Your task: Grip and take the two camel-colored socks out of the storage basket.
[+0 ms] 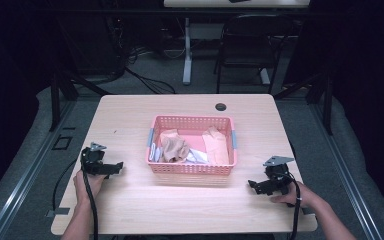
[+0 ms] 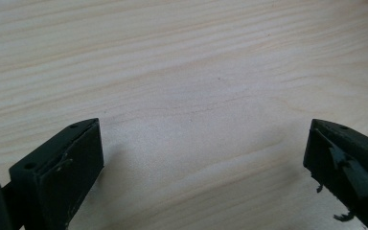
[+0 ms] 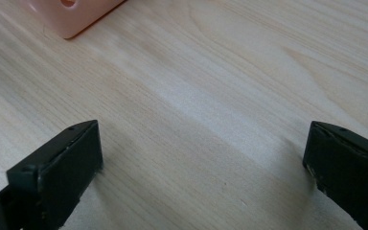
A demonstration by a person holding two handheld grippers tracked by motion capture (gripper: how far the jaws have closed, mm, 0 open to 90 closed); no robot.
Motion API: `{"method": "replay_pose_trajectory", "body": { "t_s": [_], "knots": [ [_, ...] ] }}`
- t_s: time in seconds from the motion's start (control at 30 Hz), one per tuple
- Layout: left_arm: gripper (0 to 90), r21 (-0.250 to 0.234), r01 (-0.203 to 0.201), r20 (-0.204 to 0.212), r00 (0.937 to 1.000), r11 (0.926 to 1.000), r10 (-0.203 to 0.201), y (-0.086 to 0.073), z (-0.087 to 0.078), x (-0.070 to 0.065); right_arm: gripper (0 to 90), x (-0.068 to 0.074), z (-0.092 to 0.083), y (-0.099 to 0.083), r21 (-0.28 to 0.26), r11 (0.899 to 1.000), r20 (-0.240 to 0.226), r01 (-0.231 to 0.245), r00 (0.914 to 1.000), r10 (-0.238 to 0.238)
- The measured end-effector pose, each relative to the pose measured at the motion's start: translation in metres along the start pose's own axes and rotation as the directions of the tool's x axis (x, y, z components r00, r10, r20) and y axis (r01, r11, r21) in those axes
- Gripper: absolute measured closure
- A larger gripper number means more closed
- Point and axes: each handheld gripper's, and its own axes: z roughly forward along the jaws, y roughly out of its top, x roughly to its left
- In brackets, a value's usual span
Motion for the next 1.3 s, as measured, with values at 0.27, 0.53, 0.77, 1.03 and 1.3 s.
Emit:
{"method": "replay_pose_trajectory", "body": {
  "t_s": [0.27, 0.53, 0.77, 1.03, 1.3],
  "knots": [
    [0.0, 0.075, 0.013, 0.034, 0.9993, 0.9971, -0.015, 0.013, -0.014, 0.000, 0.0, 0.000, 0.000, 0.000, -0.005, 1.000, 0.000, -0.001, 1.0000, 0.001],
    [0.0, 0.074, 0.027, 0.074, 0.9967, 0.9969, -0.032, 0.031, -0.034, -0.003, 0.0, 0.000, 0.000, 0.000, -0.005, 1.000, 0.002, -0.001, 1.0000, 0.001],
    [0.0, 0.085, -0.034, 0.090, 0.9956, 0.9958, 0.027, 0.057, -0.053, -0.020, 0.0, 0.000, 0.000, 0.000, -0.005, 1.000, 0.001, -0.001, 1.0000, 0.001],
    [0.0, 0.093, -0.076, 0.115, 0.9912, 0.9928, 0.065, 0.082, -0.066, -0.034, 0.0, 0.000, 0.000, 0.000, -0.005, 1.000, 0.002, -0.001, 1.0000, 0.001],
    [0.0, 0.104, -0.122, 0.131, 0.9855, 0.9870, 0.108, 0.102, -0.072, -0.047, 0.0, 0.000, 0.000, 0.000, -0.005, 1.000, 0.002, -0.001, 1.0000, 0.001]
  ]
}}
